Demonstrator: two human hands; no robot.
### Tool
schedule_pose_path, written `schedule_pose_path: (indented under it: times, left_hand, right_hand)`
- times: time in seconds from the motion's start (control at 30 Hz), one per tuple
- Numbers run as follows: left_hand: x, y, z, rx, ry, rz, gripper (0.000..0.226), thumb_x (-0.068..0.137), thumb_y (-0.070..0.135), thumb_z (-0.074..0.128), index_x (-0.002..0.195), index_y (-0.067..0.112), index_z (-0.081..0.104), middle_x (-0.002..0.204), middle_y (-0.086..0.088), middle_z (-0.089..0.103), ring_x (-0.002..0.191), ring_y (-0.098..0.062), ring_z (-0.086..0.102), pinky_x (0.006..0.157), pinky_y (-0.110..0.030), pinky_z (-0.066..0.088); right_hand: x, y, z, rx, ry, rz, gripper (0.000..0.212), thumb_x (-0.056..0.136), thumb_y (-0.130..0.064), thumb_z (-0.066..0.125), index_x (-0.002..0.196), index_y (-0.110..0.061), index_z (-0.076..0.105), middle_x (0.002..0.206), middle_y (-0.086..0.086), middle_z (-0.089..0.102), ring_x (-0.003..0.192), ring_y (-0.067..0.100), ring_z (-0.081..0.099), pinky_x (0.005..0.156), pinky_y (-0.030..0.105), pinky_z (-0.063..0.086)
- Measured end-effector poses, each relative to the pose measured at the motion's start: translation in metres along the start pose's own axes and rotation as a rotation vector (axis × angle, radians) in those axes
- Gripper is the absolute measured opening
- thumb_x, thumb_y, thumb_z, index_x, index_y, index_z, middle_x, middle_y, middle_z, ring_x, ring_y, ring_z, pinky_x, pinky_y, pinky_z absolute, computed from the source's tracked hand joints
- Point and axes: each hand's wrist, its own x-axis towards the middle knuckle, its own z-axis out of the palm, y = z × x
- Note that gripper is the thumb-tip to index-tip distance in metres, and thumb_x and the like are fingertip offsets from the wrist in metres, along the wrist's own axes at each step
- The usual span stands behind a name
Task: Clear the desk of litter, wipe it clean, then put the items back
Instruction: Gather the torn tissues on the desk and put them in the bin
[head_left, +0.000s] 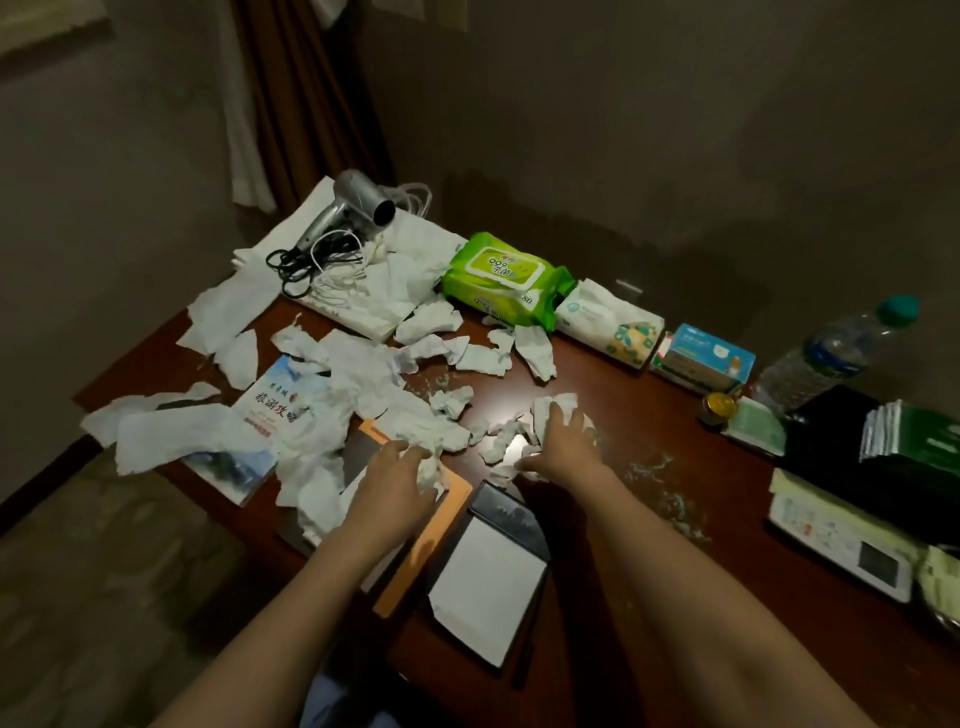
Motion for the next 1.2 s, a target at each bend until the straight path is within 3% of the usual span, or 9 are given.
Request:
schedule_pose_path:
  times: [0.07, 0.27, 0.47, 0.6, 0.7, 0.8, 0.93, 1.1, 1.2]
  left_hand:
    - [0.012, -0.006, -0.002, -0.004, -0.019, 0.019, 0.048, 0.089, 0.024, 0.059, 0.135, 0.015, 0.048, 0.145, -0.009, 0.035, 0.132, -0.025, 0.033, 0.105, -0.031, 0.030]
    - [0.052, -0.025, -0.016, -0.001, -0.087, 0.109, 0.049, 0.086, 0.021, 0.061, 0.133, 0.014, 0.050, 0.141, -0.010, 0.040, 0.130, -0.026, 0.035, 0.106, -0.033, 0.030]
    - [0.083, -0.030, -0.024, -0.035, -0.149, 0.193, 0.048, 0.089, 0.020, 0.057, 0.136, 0.015, 0.046, 0.142, -0.010, 0.036, 0.129, -0.027, 0.033, 0.106, -0.033, 0.030]
    - [0.089, -0.035, -0.020, -0.032, -0.205, 0.229, 0.048, 0.090, 0.019, 0.055, 0.137, 0.014, 0.045, 0.144, -0.009, 0.035, 0.131, -0.026, 0.031, 0.107, -0.032, 0.029]
    - [0.090, -0.042, -0.018, -0.010, -0.216, 0.264, 0.045, 0.091, 0.022, 0.055, 0.135, 0.016, 0.047, 0.140, -0.009, 0.039, 0.129, -0.025, 0.033, 0.105, -0.030, 0.030]
    - [0.087, -0.047, -0.016, 0.017, -0.190, 0.264, 0.043, 0.091, 0.028, 0.056, 0.131, 0.017, 0.049, 0.131, -0.008, 0.043, 0.123, -0.023, 0.037, 0.097, -0.029, 0.034]
    - [0.077, -0.044, -0.009, 0.104, -0.209, 0.253, 0.049, 0.087, 0.042, 0.059, 0.127, 0.019, 0.046, 0.127, -0.006, 0.041, 0.121, -0.021, 0.037, 0.090, -0.030, 0.041]
    - [0.067, -0.041, 0.005, 0.198, -0.244, 0.248, 0.051, 0.086, 0.043, 0.060, 0.126, 0.018, 0.040, 0.126, -0.006, 0.038, 0.119, -0.022, 0.038, 0.084, -0.029, 0.044]
    - [0.065, -0.044, 0.008, 0.193, -0.240, 0.241, 0.044, 0.090, 0.032, 0.057, 0.127, 0.017, 0.039, 0.126, -0.006, 0.037, 0.117, -0.020, 0.041, 0.080, -0.028, 0.043]
  right_hand:
    - [0.008, -0.004, 0.006, -0.005, -0.025, 0.013, 0.109, 0.074, -0.050, 0.074, 0.151, -0.020, 0.003, 0.156, 0.019, 0.004, 0.140, 0.044, 0.014, 0.111, 0.048, 0.024]
    - [0.020, -0.028, 0.019, -0.131, 0.020, -0.019, 0.100, 0.073, -0.039, 0.077, 0.147, -0.024, 0.013, 0.142, 0.019, 0.025, 0.126, 0.040, 0.034, 0.099, 0.047, 0.038]
    - [0.025, -0.040, 0.024, -0.088, -0.013, -0.144, 0.045, 0.086, -0.015, 0.061, 0.126, -0.014, 0.042, 0.120, 0.017, 0.043, 0.098, 0.036, 0.051, 0.074, 0.035, 0.044]
    - [0.023, -0.040, 0.031, 0.009, -0.079, -0.179, 0.026, 0.085, -0.001, 0.053, 0.110, -0.004, 0.058, 0.109, 0.018, 0.056, 0.098, 0.033, 0.053, 0.067, 0.030, 0.032]
    - [0.018, -0.037, 0.035, 0.174, 0.035, -0.078, 0.017, 0.084, 0.005, 0.047, 0.088, -0.005, 0.060, 0.101, 0.015, 0.050, 0.092, 0.030, 0.048, 0.068, 0.029, 0.031]
    - [0.011, -0.037, 0.030, 0.392, 0.260, 0.121, 0.025, 0.088, 0.005, 0.043, 0.068, -0.010, 0.047, 0.097, 0.010, 0.041, 0.084, 0.021, 0.039, 0.067, 0.026, 0.025]
    - [0.004, -0.044, 0.021, 0.525, 0.432, 0.236, 0.022, 0.088, 0.005, 0.040, 0.090, 0.007, 0.061, 0.113, 0.015, 0.048, 0.091, 0.018, 0.043, 0.072, 0.018, 0.031]
    - [-0.005, -0.068, 0.027, 0.436, 0.282, 0.020, 0.020, 0.091, -0.011, 0.050, 0.102, 0.001, 0.062, 0.116, 0.006, 0.043, 0.104, 0.021, 0.050, 0.085, 0.027, 0.041]
    - [0.001, -0.080, 0.040, 0.147, 0.147, -0.101, 0.040, 0.091, -0.027, 0.057, 0.124, -0.003, 0.051, 0.123, 0.009, 0.040, 0.101, 0.030, 0.053, 0.085, 0.035, 0.045]
